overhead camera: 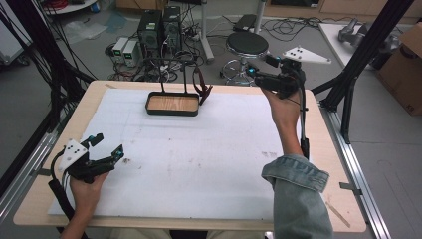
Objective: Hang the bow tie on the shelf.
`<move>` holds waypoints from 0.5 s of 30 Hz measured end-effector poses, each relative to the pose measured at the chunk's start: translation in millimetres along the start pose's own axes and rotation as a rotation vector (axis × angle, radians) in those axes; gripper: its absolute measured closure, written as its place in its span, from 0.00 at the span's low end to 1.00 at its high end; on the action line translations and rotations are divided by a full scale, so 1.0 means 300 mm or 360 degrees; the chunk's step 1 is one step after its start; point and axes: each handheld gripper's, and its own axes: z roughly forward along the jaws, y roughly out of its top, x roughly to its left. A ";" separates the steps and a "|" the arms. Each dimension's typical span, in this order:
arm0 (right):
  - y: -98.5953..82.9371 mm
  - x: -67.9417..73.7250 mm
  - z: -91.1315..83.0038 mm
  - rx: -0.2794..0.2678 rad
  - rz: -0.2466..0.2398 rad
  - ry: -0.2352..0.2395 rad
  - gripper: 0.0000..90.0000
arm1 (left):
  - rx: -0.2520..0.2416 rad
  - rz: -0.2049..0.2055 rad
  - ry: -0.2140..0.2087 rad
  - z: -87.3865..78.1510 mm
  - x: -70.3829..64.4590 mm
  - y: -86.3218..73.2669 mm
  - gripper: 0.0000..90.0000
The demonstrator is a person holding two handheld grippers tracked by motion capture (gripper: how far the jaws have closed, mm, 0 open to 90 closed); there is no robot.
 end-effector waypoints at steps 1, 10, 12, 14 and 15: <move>-0.002 -0.001 -0.013 -0.0007 0.0002 -0.0007 0.26 | 0.0001 -0.0002 0.0003 -0.001 0.000 0.000 0.20; -0.065 0.003 -0.137 -0.0088 -0.0002 -0.0055 0.18 | 0.0003 0.0001 0.0006 -0.001 -0.001 -0.001 0.20; -0.092 0.009 -0.166 -0.0112 0.0010 -0.0055 0.18 | 0.0002 -0.0001 0.0006 -0.001 -0.001 -0.001 0.20; -0.124 0.017 -0.192 -0.0131 -0.0002 -0.0062 0.18 | 0.0002 -0.0001 0.0007 -0.001 -0.001 -0.001 0.20; -0.142 0.024 -0.205 -0.0135 -0.0010 -0.0071 0.18 | 0.0001 -0.0001 0.0008 -0.001 -0.001 -0.001 0.20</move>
